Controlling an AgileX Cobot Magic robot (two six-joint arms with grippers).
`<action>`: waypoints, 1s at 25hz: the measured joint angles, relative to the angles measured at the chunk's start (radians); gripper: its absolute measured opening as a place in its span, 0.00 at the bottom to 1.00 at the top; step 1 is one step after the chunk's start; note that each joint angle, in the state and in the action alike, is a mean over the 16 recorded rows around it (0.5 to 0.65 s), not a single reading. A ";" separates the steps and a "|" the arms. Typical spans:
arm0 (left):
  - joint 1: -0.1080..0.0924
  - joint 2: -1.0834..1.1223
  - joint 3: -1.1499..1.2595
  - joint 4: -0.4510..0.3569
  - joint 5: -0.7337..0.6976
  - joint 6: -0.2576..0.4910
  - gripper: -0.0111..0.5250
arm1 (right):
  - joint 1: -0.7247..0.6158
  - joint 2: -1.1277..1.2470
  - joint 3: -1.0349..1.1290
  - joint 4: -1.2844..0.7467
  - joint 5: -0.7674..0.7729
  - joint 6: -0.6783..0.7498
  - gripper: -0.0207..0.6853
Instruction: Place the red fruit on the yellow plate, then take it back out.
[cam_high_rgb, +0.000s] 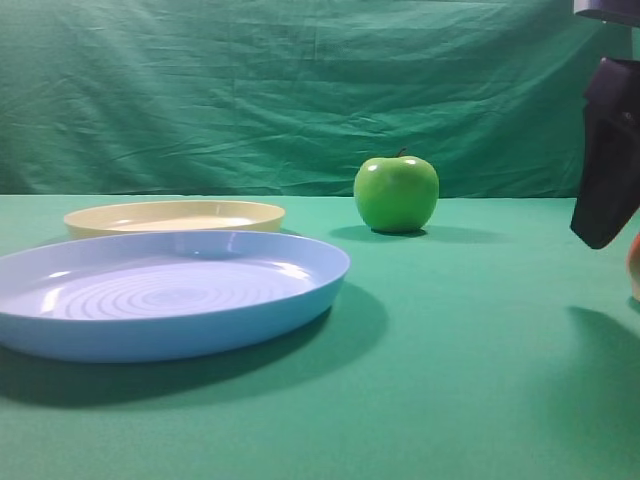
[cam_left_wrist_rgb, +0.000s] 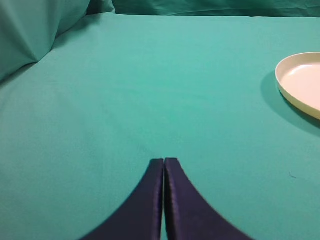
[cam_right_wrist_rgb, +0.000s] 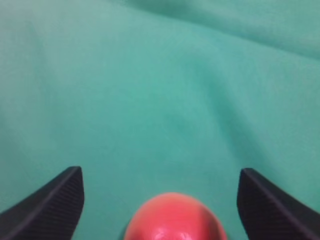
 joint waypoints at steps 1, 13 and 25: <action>0.000 0.000 0.000 0.000 0.000 0.000 0.02 | 0.000 -0.020 -0.011 0.000 0.022 0.000 0.67; 0.000 0.000 0.000 0.000 0.000 -0.001 0.02 | 0.000 -0.338 -0.135 -0.002 0.329 0.002 0.12; 0.000 0.000 0.000 0.000 0.000 0.000 0.02 | 0.000 -0.694 -0.151 0.027 0.464 0.009 0.03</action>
